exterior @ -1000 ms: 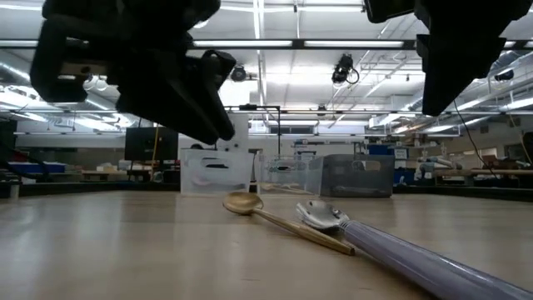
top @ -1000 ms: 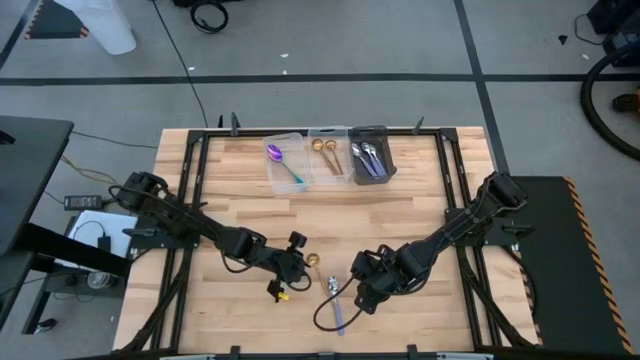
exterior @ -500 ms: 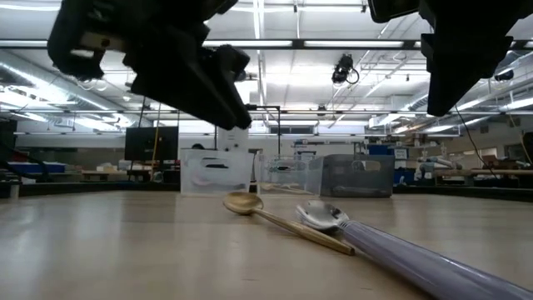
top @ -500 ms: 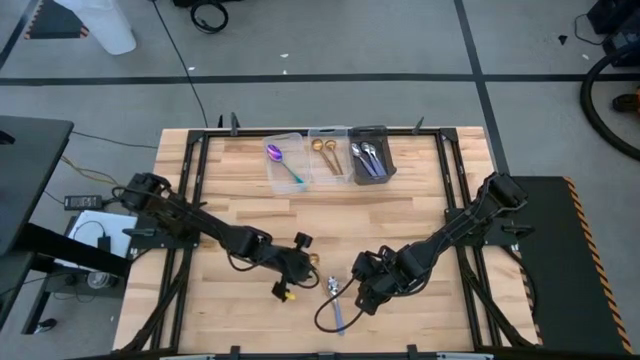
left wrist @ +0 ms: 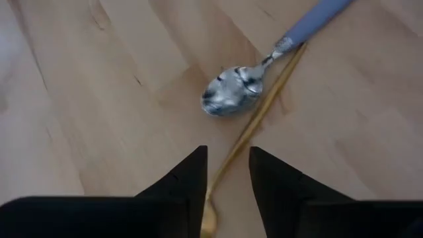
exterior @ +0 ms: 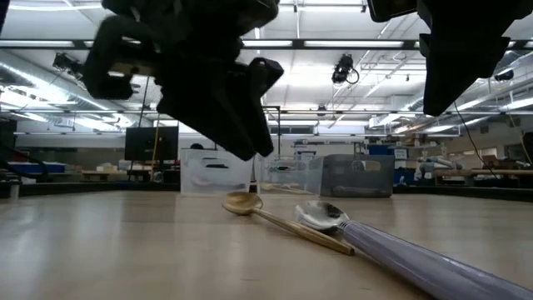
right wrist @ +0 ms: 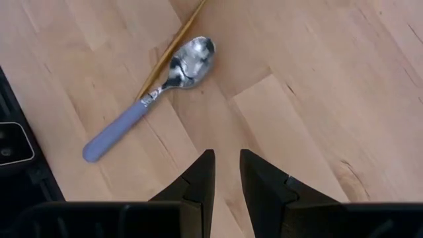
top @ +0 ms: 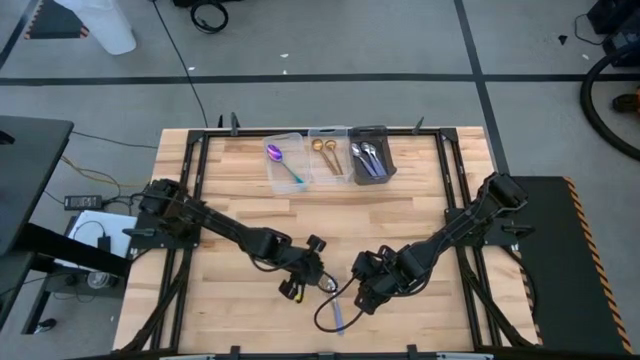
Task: Sort silverware by color (type)
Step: Put the gold spoon into the right transparent bin
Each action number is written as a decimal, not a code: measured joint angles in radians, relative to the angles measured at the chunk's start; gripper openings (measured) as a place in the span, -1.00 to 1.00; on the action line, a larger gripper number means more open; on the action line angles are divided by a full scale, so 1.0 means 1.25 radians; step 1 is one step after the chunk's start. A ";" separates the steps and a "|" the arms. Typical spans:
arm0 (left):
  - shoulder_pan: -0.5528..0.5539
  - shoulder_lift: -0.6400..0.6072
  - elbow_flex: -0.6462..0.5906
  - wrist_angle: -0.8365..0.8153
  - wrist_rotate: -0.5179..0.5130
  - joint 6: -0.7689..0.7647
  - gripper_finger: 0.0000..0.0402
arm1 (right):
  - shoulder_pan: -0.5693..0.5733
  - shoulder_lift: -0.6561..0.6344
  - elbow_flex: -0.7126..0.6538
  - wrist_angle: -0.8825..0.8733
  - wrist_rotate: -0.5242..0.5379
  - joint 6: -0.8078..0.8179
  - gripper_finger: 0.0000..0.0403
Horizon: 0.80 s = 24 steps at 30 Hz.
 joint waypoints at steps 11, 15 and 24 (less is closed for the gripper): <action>0.035 0.013 0.010 0.004 0.107 0.101 -0.18 | 0.004 0.000 0.000 0.002 0.035 -0.003 -0.59; 0.044 0.034 0.010 0.015 0.114 0.151 -0.22 | 0.004 0.000 0.000 0.001 0.044 -0.003 -0.59; 0.055 0.085 0.010 0.077 0.151 0.214 -0.23 | 0.008 0.000 0.000 0.007 0.048 -0.002 -0.59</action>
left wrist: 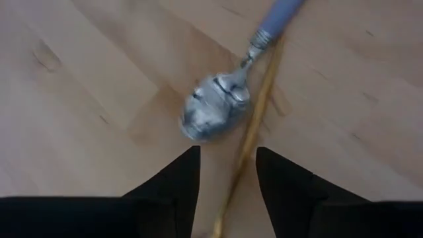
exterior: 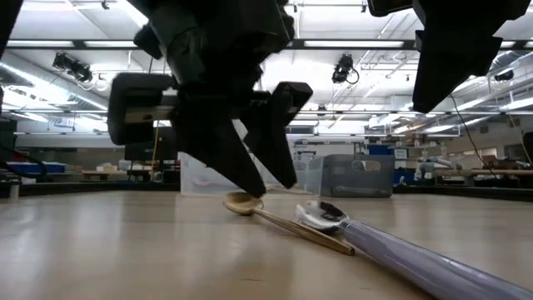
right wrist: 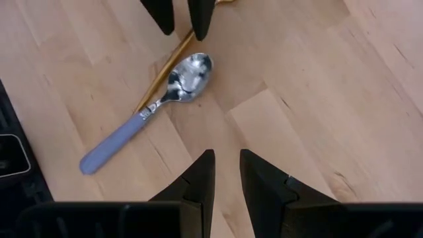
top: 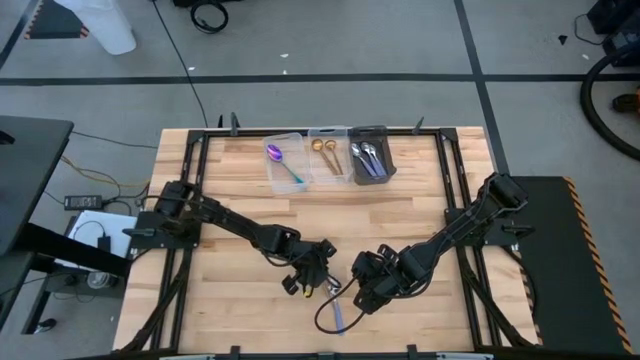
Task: Sort silverware by color (type)
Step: Put the gold spoon into the right transparent bin
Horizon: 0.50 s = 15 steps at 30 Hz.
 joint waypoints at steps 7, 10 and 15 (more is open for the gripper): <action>0.036 0.018 -0.001 -0.018 0.068 -0.009 -0.23 | 0.001 0.000 0.000 0.001 0.003 0.000 -0.59; 0.044 0.030 0.000 -0.010 0.088 -0.002 -0.23 | 0.001 0.000 0.000 0.001 0.003 0.000 -0.59; 0.044 0.042 0.001 -0.020 0.097 0.027 -0.24 | 0.002 0.000 0.000 0.002 0.005 -0.003 -0.59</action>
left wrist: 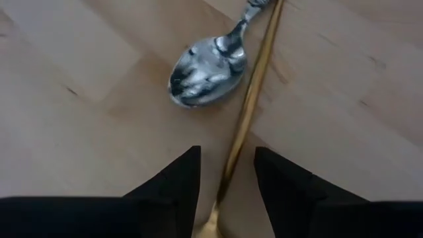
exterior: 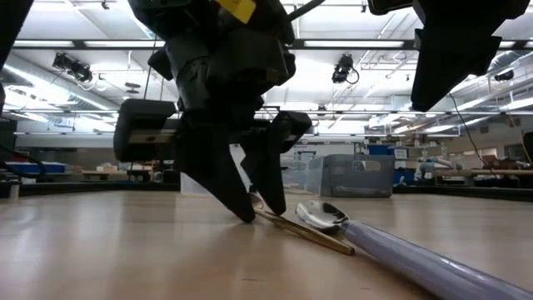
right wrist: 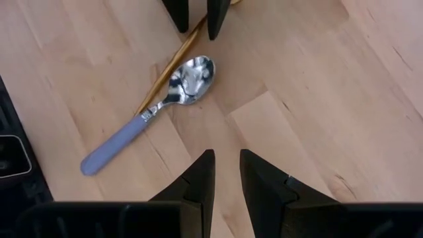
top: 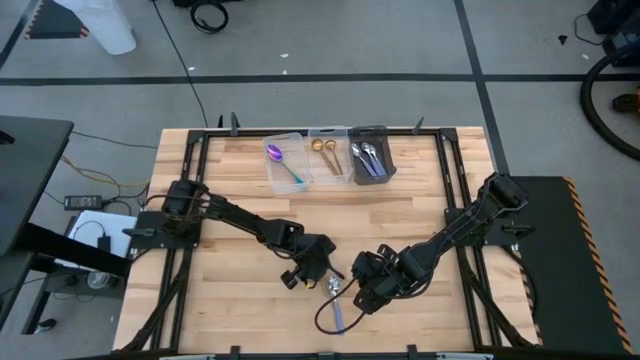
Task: Sort silverware by color (type)
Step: Put the gold spoon into the right transparent bin
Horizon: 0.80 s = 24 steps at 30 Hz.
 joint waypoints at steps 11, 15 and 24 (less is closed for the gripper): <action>-0.001 0.008 0.001 -0.027 0.006 0.006 -0.64 | 0.000 0.000 0.000 0.002 0.011 -0.003 -0.59; -0.001 0.008 0.003 -0.054 0.002 0.018 -0.78 | 0.000 0.000 0.000 0.003 0.011 -0.002 -0.59; -0.002 0.008 0.003 -0.118 -0.005 0.096 -0.87 | 0.001 0.000 0.000 0.005 0.011 -0.002 -0.59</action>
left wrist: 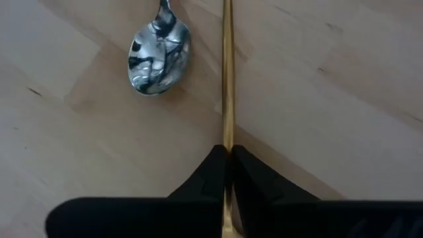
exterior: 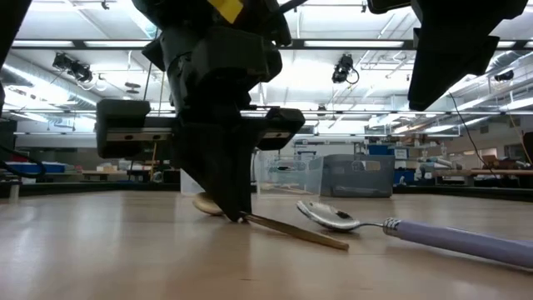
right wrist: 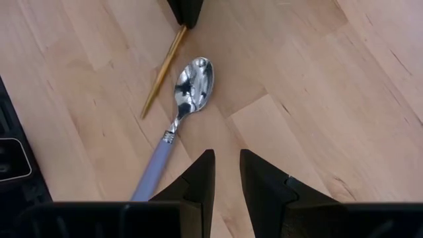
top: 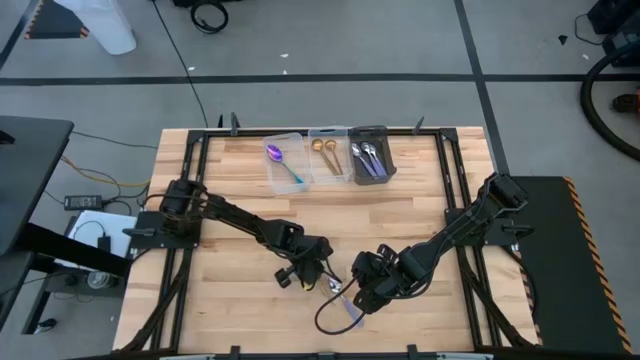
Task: Sort silverware by color (type)
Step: Put the gold spoon into the right transparent bin
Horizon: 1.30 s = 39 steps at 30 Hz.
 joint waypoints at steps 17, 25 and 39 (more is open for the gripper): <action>0.000 -0.086 -0.009 -0.110 -0.196 0.077 -0.88 | 0.000 0.000 0.000 0.004 0.029 -0.002 -0.59; 0.000 -0.097 -0.008 -0.110 -0.307 0.141 -0.89 | 0.003 0.000 0.000 0.000 0.029 -0.002 -0.59; 0.050 -0.205 -0.005 -0.097 -0.417 0.225 -0.89 | 0.011 0.000 0.000 -0.010 0.037 0.000 -0.59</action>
